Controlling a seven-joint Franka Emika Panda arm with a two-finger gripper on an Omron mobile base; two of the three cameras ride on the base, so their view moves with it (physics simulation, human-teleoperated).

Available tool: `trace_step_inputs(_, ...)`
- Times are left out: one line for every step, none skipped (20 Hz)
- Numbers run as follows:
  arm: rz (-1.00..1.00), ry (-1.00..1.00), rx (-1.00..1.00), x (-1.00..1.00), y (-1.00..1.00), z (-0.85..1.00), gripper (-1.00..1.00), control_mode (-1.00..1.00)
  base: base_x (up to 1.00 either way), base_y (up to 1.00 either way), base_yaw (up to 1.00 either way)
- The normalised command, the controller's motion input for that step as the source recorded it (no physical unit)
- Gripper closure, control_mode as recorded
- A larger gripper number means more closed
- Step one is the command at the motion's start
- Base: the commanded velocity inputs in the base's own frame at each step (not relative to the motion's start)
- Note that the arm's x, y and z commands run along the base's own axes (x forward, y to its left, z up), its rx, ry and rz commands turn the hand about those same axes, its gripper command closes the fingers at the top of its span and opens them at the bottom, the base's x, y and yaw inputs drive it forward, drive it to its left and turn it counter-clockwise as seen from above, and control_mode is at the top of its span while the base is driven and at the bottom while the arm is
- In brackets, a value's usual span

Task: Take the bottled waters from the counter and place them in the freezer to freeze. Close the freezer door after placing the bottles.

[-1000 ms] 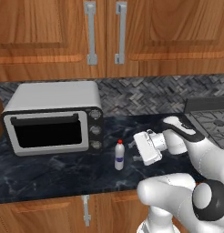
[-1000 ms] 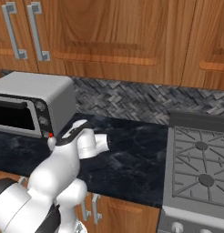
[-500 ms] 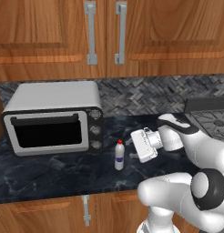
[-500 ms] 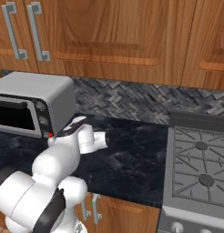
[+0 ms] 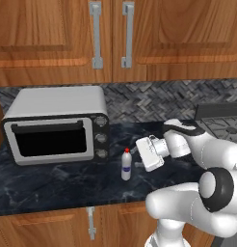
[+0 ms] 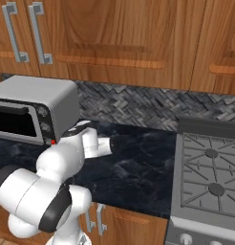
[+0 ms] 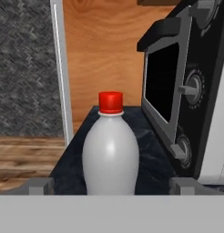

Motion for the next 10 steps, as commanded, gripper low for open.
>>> trace_step_inputs(0.0,0.0,0.0,-0.21,0.16,-0.1,-1.0,-1.0,0.0,0.0,0.0)
trace_step_inputs(0.0,0.0,0.0,-0.14,0.16,-0.04,-1.0,-1.0,0.0,0.0,0.0)
trace_step_inputs(0.0,0.0,0.0,-0.07,0.15,-0.01,-1.0,-1.0,0.0,0.0,0.0)
trace_step_inputs(0.0,0.0,0.0,-0.02,0.14,0.0,-1.0,-1.0,0.0,0.0,0.0)
trace_step_inputs(0.0,0.0,0.0,0.0,0.14,0.0,-1.0,-1.0,0.0,0.0,0.0)
trace_step_inputs(0.0,0.0,0.0,0.0,0.11,0.0,-1.0,-1.0,0.0,0.0,0.0)
trace_step_inputs(0.0,0.0,0.0,0.0,0.07,0.0,-1.0,-1.0,0.0,0.0,0.0)
trace_step_inputs(0.0,0.0,0.0,0.0,0.06,0.0,-1.0,-1.0,0.0,0.0,0.0)
trace_step_inputs(0.0,0.0,0.0,0.0,0.07,0.0,-1.0,-1.0,0.0,0.0,0.0)
trace_step_inputs(0.0,0.0,0.0,0.0,0.07,0.0,-1.0,-1.0,0.0,0.0,0.0)
